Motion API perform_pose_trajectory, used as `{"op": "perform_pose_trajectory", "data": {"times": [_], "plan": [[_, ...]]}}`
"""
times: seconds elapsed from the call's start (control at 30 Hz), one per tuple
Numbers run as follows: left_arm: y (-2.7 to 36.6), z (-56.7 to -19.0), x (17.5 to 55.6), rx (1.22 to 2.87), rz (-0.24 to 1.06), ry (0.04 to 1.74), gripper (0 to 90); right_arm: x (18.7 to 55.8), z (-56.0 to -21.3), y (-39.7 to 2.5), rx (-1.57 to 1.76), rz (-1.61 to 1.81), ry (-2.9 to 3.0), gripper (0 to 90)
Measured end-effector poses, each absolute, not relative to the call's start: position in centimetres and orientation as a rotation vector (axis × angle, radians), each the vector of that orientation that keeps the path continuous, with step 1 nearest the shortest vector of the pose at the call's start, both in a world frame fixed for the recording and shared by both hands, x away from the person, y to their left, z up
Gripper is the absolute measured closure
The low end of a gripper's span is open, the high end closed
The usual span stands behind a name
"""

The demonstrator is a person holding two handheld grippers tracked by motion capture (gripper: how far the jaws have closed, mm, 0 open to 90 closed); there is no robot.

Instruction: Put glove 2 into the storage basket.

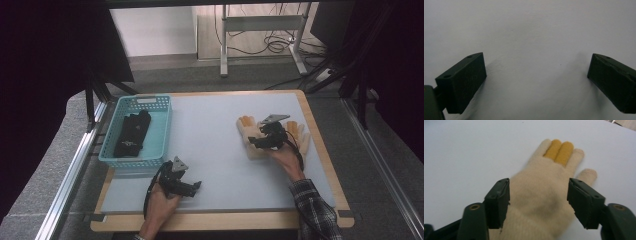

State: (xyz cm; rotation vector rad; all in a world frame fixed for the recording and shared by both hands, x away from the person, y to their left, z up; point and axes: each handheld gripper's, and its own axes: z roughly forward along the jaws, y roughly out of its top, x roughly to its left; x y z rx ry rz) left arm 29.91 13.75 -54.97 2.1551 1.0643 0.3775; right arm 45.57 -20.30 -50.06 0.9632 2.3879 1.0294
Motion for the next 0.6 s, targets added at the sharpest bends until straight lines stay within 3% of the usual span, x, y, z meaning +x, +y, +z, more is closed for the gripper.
{"op": "perform_pose_trajectory", "data": {"times": [0.27, 0.43, 0.6], "plan": [[13.8, -55.0, 29.9, 2.155, 0.378, 1.063, 2.0, 47.2, -52.0, -18.3, 0.950, 0.917, 2.455, 30.2], [13.8, -55.0, 29.9, 2.155, 0.377, 1.063, 2.0, 47.1, -52.2, -18.1, 1.043, 0.963, 2.467, 52.4], [13.8, -55.0, 29.9, 2.155, 0.377, 1.063, 2.0, 46.6, -51.9, -17.9, 1.065, 0.950, 2.466, 56.8]]}}
